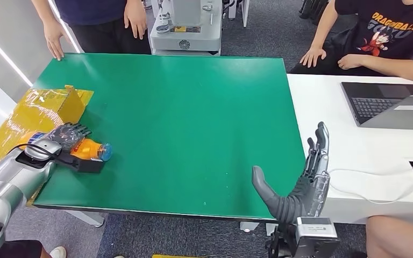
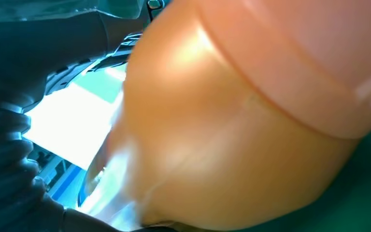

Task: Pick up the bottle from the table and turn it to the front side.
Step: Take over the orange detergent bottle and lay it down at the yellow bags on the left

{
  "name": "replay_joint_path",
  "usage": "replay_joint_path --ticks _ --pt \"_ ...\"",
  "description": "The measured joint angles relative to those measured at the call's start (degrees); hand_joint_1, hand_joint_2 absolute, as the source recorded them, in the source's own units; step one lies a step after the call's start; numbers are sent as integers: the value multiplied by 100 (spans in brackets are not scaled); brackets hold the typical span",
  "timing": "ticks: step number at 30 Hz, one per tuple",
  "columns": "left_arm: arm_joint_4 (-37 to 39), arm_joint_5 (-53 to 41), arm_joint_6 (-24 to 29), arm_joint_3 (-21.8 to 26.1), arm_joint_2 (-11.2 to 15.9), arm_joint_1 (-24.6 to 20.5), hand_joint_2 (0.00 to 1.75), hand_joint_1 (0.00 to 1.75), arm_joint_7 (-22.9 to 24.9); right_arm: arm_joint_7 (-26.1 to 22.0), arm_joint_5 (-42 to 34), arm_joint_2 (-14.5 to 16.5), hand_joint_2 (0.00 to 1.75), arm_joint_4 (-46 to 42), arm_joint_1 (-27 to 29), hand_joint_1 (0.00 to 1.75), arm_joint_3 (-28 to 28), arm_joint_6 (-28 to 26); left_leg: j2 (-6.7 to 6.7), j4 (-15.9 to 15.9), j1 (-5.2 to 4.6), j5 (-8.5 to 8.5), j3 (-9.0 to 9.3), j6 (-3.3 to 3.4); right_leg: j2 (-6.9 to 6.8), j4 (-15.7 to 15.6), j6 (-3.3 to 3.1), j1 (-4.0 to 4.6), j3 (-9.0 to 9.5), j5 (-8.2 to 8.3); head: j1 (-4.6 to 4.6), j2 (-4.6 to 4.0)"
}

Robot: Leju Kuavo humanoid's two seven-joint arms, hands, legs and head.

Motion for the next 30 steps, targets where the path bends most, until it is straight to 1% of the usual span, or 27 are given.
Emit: replay_joint_path --ticks 7,19,30 --pt "0 -109 -194 0 47 -232 175 0 -199 -90 -73 0 175 -2 3 0 -17 -78 0 0 0 0 0 0 0 0 -1 0 0 1 0 0" --pt "0 -140 -193 0 145 -316 175 0 -388 -112 -84 0 175 -67 35 0 -25 -200 3 0 0 0 1 0 2 0 -1 0 -1 1 -1 0" --pt "0 -176 -282 0 145 -467 175 0 -467 -114 -73 0 175 -155 87 0 -29 -297 2 0 0 0 0 0 1 0 -1 0 0 1 -1 0"
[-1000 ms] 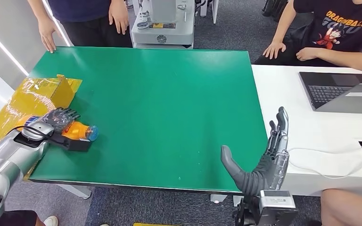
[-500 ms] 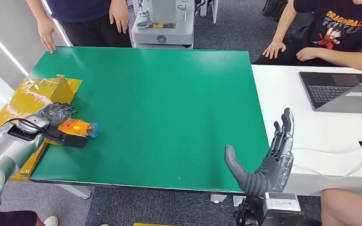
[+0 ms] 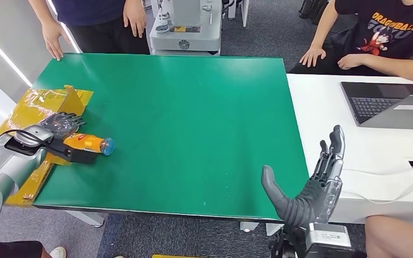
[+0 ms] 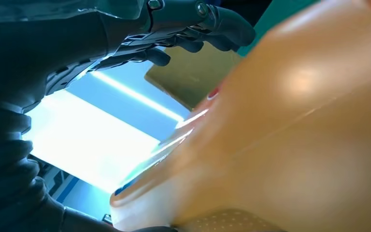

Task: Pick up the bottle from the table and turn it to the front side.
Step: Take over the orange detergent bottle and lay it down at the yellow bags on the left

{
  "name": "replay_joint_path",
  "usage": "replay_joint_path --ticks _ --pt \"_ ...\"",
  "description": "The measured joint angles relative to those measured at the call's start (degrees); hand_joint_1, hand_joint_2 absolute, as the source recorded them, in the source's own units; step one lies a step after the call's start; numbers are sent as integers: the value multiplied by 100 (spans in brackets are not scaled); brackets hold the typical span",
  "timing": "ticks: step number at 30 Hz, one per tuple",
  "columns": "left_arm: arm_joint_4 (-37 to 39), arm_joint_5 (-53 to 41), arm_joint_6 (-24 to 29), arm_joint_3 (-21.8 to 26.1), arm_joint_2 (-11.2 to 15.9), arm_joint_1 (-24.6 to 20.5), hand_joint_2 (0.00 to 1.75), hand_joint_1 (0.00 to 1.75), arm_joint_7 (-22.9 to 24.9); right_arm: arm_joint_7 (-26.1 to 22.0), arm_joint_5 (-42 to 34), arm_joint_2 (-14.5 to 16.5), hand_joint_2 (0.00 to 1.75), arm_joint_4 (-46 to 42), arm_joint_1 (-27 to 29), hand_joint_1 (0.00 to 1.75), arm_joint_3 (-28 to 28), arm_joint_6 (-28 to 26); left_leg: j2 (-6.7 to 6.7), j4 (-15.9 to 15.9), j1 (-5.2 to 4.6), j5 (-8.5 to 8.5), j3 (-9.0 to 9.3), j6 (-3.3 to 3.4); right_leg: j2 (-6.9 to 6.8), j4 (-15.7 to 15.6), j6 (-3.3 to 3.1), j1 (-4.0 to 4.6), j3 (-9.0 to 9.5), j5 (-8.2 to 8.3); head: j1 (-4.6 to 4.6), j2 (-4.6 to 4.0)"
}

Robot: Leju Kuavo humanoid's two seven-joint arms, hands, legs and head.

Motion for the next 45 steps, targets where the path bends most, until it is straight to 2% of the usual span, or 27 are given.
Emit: replay_joint_path --ticks 10,20,31,35,37,40,45 --pt "0 11 -78 0 82 -66 175 0 -163 -40 -22 -7 175 -7 15 0 -7 3 1 0 0 0 0 0 1 0 0 0 -1 0 -1 0" --pt "0 144 64 0 82 17 175 0 -54 -21 -7 -11 175 -72 20 0 -12 8 0 0 0 0 0 0 0 0 0 0 0 0 0 0" --pt "-18 302 402 0 129 217 175 0 17 -68 -4 -46 175 -167 130 0 -30 -14 0 -1 0 0 0 0 1 0 0 0 -1 -1 0 0" --pt "-131 461 647 7 113 240 175 0 -220 -105 -47 -48 175 -189 141 0 -35 -4 0 0 0 0 0 0 0 -1 0 0 -2 -1 1 0" --pt "-288 980 1035 123 39 299 175 0 -439 -122 -61 -48 175 -199 157 0 -36 -29 -4 1 -2 0 0 0 -4 -2 0 -2 -1 -1 0 0" --pt "-624 1928 1581 578 -179 468 175 0 -674 -137 -45 -49 175 -237 184 0 -37 -78 -7 1 -3 0 0 0 -7 -2 0 -3 3 0 2 0" --pt "-1382 3032 1742 1368 -419 804 175 0 -1072 -213 -147 -61 175 -247 197 0 -39 -119 7 1 -4 -1 1 1 6 -3 -1 -3 0 2 1 0"
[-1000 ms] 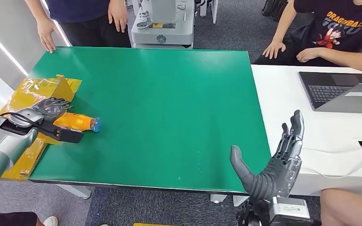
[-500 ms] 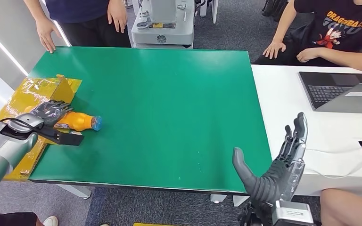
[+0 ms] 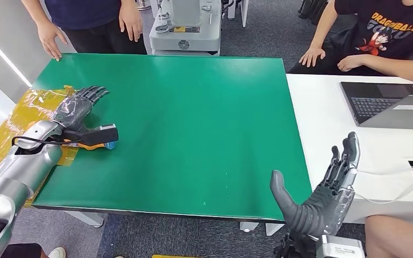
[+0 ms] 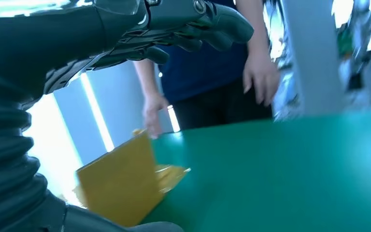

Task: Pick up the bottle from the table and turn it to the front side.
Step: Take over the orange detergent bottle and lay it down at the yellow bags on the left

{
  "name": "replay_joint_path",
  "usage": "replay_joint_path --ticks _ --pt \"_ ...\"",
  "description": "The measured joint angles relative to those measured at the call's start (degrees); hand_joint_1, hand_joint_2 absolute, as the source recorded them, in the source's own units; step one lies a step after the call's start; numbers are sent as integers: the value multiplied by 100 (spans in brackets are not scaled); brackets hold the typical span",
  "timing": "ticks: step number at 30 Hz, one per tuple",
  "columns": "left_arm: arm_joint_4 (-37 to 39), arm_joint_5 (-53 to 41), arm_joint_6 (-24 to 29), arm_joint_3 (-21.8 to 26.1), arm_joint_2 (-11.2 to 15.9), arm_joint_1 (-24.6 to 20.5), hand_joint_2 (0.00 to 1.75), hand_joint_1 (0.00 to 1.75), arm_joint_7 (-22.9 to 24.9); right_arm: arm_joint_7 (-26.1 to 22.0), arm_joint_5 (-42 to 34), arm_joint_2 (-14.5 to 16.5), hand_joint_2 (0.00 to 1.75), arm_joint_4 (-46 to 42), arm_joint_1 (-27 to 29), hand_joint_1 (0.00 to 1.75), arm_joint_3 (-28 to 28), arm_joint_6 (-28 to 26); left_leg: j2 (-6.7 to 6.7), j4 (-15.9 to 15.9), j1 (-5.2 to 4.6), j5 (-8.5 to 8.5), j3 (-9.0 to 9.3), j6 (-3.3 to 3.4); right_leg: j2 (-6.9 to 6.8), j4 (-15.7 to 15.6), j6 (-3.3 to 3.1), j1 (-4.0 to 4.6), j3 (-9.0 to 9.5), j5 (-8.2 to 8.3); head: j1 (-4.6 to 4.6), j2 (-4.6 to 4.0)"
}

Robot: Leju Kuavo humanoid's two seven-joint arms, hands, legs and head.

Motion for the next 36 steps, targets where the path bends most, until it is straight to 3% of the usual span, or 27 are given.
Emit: replay_joint_path --ticks 8,13,19,25,30,36 --pt "-2271 2470 -439 1266 -234 1210 175 0 -339 -316 -381 -118 175 164 -28 0 71 -199 -2 -2 1 -3 1 -2 0 -1 1 1 -2 -5 -1 0" --pt "-3689 4177 -773 1712 -896 2137 175 0 -349 -386 -505 -155 175 275 -84 0 132 -256 -9 -2 -1 -6 0 3 -6 -7 4 -1 4 -7 1 0" --pt "-4966 5086 -450 1586 -1863 3224 175 0 -350 -426 -534 -175 175 387 -98 0 232 -286 -8 0 -5 -16 -2 17 -7 -15 9 -3 6 -8 0 0" --pt "-5715 4971 24 1239 -2438 3975 175 0 -349 -414 -445 -177 175 440 7 0 267 -286 -10 -1 -4 -24 -3 20 -9 -15 14 -3 6 -12 -1 0" --pt "-6180 5294 -182 1112 -2659 4444 175 0 -349 -339 -390 -177 175 441 117 0 284 -220 -9 -2 -2 -26 -3 18 -9 -13 16 -1 6 -16 -1 0" --pt "-6491 5187 -158 1084 -2705 4739 175 0 -348 -300 -389 -177 175 449 135 0 350 -103 -10 -2 -1 -25 -2 17 -10 -12 15 0 7 -18 -1 0"
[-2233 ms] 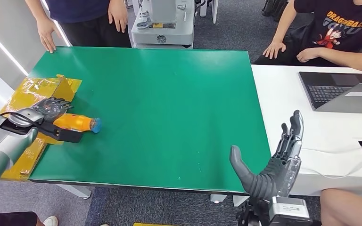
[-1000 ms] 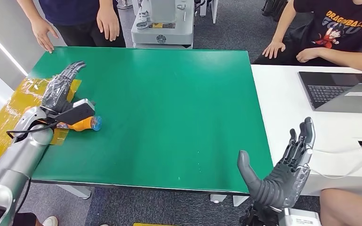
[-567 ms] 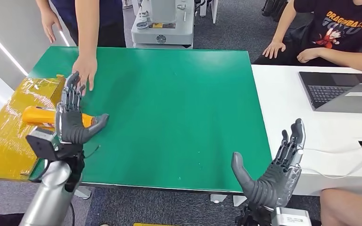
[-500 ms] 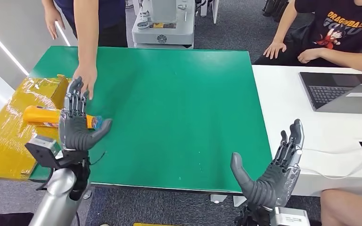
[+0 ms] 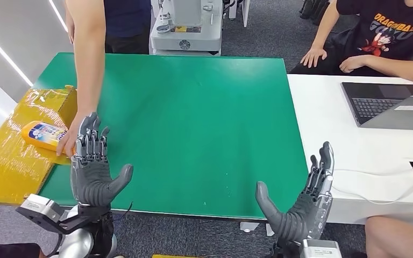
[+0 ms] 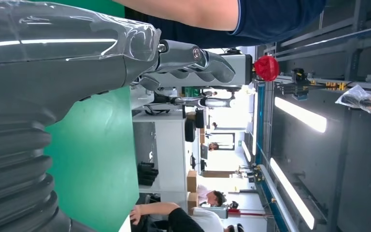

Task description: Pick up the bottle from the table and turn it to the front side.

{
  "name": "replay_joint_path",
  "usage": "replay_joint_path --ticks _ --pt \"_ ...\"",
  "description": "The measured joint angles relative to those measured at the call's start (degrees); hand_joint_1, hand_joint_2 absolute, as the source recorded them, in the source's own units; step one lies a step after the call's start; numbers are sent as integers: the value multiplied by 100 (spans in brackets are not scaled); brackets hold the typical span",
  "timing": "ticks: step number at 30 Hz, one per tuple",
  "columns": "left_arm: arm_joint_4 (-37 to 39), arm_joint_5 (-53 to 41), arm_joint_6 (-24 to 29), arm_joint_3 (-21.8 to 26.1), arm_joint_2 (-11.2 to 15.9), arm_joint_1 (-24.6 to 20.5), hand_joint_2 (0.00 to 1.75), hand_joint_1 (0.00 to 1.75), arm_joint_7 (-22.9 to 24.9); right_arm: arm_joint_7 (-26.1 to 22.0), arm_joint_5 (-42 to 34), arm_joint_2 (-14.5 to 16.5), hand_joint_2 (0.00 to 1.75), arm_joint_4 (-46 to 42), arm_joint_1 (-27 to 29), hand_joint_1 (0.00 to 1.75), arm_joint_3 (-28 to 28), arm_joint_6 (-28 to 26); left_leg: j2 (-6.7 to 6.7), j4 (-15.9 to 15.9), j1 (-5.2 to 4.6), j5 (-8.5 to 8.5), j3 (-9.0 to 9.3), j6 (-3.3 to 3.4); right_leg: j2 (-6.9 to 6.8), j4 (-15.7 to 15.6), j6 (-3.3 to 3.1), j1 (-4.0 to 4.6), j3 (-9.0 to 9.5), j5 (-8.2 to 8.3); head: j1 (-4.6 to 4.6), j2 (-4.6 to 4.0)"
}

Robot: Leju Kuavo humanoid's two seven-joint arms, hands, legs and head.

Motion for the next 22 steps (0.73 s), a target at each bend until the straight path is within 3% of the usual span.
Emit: replay_joint_path --ticks 22 --pt "-322 -322 -181 -45 -207 176 175 0 218 235 267 28 175 -114 5 0 -6 280 -1 0 0 0 0 0 -1 0 0 0 2 0 -1 0"
